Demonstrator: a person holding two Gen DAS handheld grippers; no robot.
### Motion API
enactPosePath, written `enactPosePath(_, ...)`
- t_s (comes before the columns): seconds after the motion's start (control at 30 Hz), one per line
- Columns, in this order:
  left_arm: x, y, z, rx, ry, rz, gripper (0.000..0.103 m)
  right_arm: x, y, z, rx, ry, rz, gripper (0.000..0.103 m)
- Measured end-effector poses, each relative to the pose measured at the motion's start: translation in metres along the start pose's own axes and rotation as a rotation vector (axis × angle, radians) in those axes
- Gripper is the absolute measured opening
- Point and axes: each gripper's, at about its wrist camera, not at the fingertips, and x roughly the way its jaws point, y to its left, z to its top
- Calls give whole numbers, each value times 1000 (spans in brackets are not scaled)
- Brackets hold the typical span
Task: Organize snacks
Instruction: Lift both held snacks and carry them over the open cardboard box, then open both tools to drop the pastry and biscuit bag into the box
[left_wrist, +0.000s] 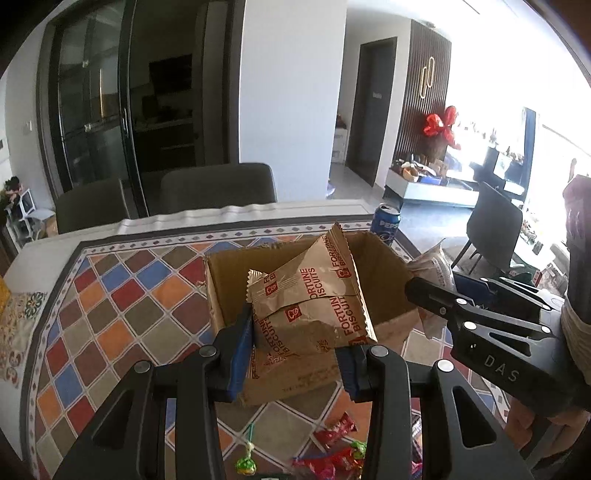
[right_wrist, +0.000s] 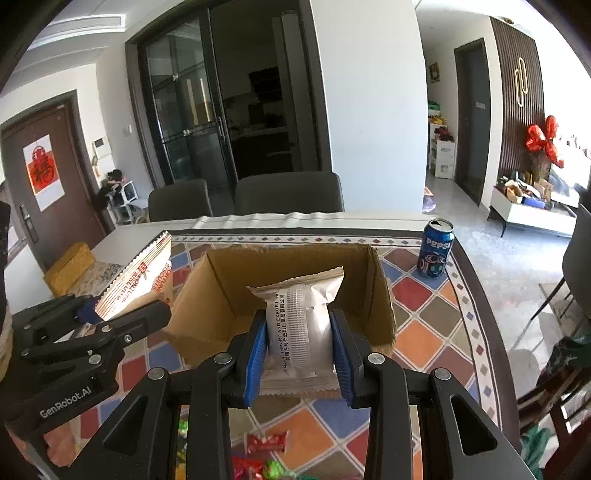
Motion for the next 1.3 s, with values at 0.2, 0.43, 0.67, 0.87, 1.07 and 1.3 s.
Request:
enactPosePath(0.2,30,10,13,-13,61,-4,40,27,-6,17,14,30,6,34)
enactPosePath(0.43,64,16,18,-30,136,-8,40,64,-11,26,22,99,12,34)
enactPosePath(0.67,87,19,17,-45,195,-1,47,84,-13,25,13,144,-4,34)
enactPosePath(0.87,78,21,15,-29,168,51,62,86,-19,22,29,147,-64,62)
enactPosePath(1.07,55,21,8,-25,134,101,67,71,-20,15,25,135,-70,62)
enactPosePath(1.3,15,20,-3,-26,79,112,73,42,-10,5,7,103,-56,62)
